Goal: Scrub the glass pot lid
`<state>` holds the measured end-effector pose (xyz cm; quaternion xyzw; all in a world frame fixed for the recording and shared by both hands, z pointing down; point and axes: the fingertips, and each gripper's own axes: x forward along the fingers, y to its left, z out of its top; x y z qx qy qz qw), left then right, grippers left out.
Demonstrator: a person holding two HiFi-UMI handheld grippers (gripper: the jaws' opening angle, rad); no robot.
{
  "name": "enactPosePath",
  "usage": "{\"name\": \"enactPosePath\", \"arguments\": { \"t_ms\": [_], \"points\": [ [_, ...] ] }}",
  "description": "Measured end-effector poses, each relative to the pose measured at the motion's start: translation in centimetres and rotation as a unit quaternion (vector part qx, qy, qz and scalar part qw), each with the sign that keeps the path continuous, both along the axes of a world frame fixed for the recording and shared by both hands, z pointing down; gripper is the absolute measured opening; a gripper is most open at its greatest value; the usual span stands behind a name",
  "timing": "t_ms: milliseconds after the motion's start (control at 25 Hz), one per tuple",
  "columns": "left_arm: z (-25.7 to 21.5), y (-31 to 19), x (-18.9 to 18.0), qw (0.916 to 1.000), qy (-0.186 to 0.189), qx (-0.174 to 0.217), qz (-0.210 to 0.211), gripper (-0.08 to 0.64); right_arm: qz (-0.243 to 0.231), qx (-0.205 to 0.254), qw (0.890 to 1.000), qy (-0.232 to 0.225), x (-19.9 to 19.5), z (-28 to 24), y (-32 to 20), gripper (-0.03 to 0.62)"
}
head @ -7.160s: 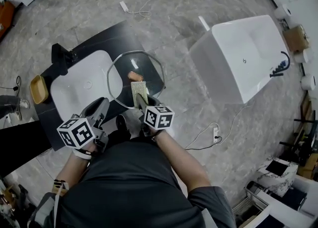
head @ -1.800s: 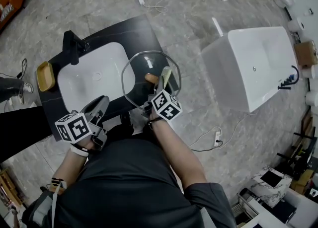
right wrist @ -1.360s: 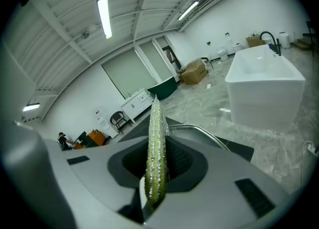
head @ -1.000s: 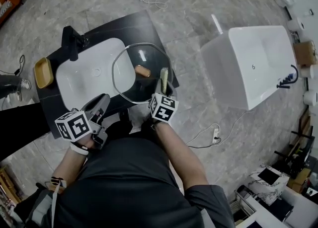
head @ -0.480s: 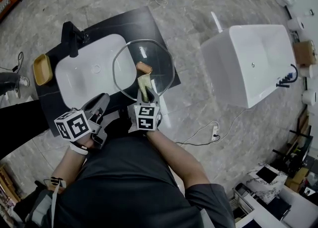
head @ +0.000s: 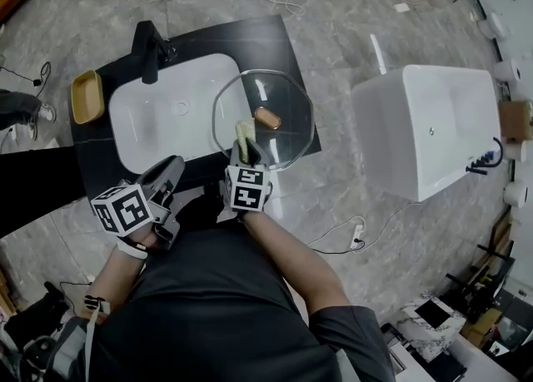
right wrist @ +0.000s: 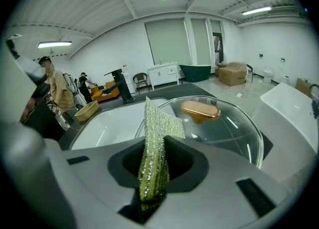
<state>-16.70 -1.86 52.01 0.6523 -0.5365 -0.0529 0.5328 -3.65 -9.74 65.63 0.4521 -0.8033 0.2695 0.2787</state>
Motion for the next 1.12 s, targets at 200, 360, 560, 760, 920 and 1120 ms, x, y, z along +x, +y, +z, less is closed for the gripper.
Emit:
{"name": "enactPosePath", "arguments": {
  "t_ms": [200, 360, 560, 760, 920, 1120],
  "points": [
    [-0.1, 0.8, -2.3, 0.9996, -0.001, 0.000, -0.027, 0.071, -0.025, -0.008, 1.000, -0.003, -3.9, 0.6, -1.1, 0.064],
    [-0.1, 1.6, -4.1, 0.9988, -0.002, -0.002, -0.048, 0.071, -0.049, -0.016, 0.999, -0.013, -7.0, 0.6, -1.5, 0.064],
    [0.0, 2.2, -5.3, 0.9978, -0.001, -0.006, -0.065, 0.071, -0.069, -0.025, 0.997, -0.015, -9.0, 0.8, -1.5, 0.064],
    [0.0, 2.2, -5.1, 0.9977, 0.006, -0.006, -0.067, 0.071, -0.081, -0.062, 0.993, -0.061, -10.2, 0.7, -0.9, 0.064],
    [0.2, 1.3, -3.6, 0.9987, 0.011, -0.006, -0.049, 0.071, -0.063, -0.106, 0.983, -0.137, -9.5, -1.3, -0.3, 0.064],
    [0.0, -0.5, -0.1, 0.9998, 0.015, 0.004, -0.013, 0.071, -0.056, -0.089, 0.981, -0.165, -4.9, -3.9, 0.5, 0.064]
  ]
}}
